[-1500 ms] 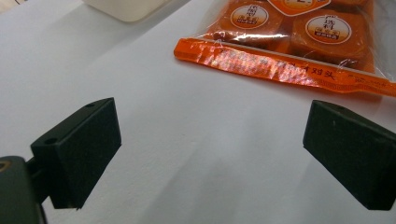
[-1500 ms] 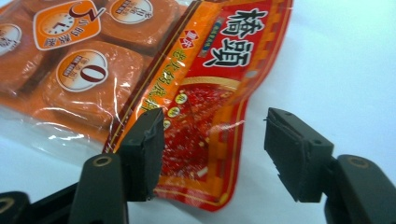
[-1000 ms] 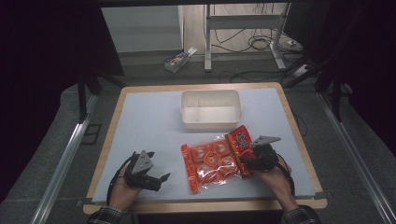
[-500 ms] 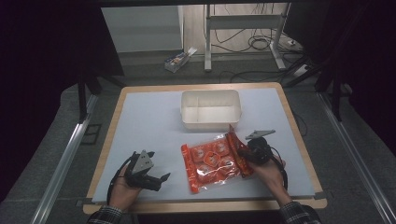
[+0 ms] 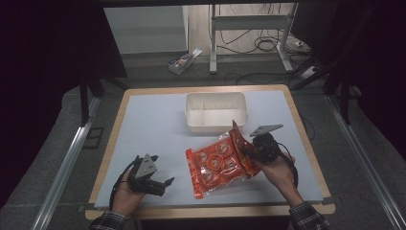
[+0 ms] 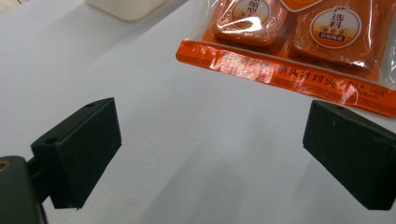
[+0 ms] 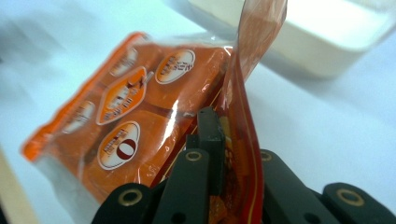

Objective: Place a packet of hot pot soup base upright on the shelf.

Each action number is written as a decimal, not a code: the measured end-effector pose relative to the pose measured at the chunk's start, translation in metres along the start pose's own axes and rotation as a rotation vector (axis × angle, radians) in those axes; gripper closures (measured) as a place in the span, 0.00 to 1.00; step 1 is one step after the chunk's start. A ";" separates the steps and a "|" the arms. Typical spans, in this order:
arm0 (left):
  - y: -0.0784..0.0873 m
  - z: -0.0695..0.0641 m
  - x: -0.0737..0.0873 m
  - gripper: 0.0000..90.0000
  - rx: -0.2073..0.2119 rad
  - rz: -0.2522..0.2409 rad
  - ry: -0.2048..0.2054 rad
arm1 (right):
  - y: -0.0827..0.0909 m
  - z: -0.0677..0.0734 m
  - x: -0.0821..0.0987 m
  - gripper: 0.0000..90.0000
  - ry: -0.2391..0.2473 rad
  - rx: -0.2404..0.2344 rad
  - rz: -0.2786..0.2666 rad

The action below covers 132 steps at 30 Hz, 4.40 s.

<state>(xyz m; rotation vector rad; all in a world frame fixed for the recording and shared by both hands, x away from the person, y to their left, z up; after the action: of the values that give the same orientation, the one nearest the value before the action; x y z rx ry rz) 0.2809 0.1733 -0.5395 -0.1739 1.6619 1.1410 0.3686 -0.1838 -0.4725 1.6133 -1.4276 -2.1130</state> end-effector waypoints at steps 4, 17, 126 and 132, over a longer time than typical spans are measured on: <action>0.000 0.000 0.000 0.05 -0.002 -0.002 0.001 | 0.013 0.004 -0.020 0.99 0.026 -0.030 -0.029; 0.001 0.000 0.000 0.05 -0.005 -0.006 -0.007 | 0.043 0.022 -0.088 0.99 0.156 -0.094 -0.053; 0.002 0.000 -0.001 0.05 0.008 -0.007 0.009 | -0.024 -0.129 -0.202 0.99 0.110 0.025 -0.136; 0.001 0.000 -0.001 0.05 0.007 -0.003 0.006 | -0.024 -0.139 -0.195 0.99 0.078 0.052 -0.137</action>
<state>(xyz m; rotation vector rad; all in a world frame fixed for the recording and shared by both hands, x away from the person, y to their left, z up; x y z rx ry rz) 0.2807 0.1734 -0.5378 -0.1757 1.6705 1.1326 0.5726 -0.1380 -0.3539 1.8413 -1.3970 -2.0726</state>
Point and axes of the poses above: each handheld gripper's, and its own axes: y roughly backward along the jaws, x roughly out of its underside, z roughly to its left, the point moved 3 cm from there along -y, roughly forward along the jaws, and after that the axes turned 7 degrees about y, right-handed, at the moved point
